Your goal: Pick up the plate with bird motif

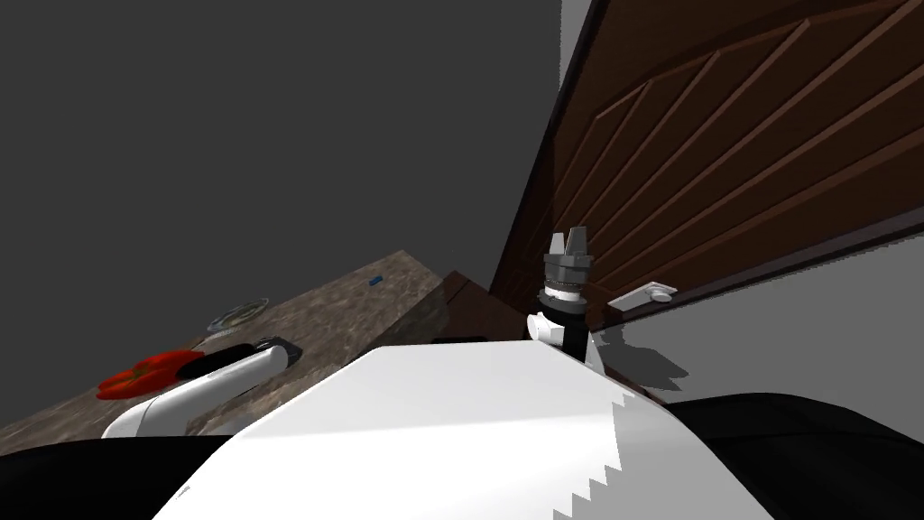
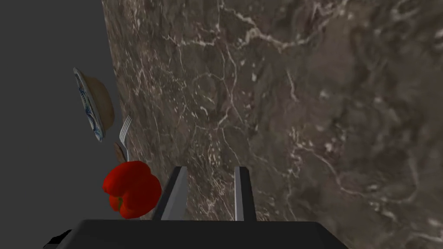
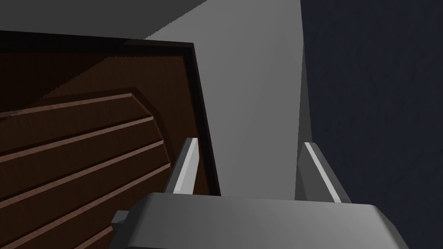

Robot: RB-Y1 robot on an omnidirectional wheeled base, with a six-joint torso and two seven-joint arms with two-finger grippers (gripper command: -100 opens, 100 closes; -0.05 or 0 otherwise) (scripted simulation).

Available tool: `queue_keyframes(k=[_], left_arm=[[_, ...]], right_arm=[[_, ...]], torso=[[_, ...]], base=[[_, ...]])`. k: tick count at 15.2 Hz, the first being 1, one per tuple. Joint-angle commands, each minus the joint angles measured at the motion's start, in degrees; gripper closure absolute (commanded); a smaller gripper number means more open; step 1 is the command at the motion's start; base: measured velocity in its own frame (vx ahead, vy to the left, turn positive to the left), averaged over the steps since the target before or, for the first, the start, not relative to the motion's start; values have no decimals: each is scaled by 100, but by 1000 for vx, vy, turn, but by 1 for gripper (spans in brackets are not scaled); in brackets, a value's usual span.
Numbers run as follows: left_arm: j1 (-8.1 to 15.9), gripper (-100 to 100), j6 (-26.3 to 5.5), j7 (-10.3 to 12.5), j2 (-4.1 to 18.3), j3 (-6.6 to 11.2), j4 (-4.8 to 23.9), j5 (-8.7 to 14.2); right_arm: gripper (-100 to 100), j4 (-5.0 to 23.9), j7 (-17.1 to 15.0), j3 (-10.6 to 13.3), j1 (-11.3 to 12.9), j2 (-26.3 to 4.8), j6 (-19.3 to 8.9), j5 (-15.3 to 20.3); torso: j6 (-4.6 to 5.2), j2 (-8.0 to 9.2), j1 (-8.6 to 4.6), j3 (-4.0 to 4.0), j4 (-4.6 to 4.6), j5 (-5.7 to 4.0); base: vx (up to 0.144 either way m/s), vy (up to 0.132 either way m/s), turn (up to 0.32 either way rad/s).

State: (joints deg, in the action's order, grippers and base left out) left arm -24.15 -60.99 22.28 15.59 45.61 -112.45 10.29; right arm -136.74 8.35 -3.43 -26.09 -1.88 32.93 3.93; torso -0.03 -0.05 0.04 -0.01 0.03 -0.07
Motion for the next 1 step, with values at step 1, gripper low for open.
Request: queue_keyframes(k=[1], left_arm=[[0,100,0,0,0,0,0,0]], right_arm=[[0,0,0,0,0,0,0,0]], torso=[[0,0,0,0,0,0]], base=[[13,-9,50]])
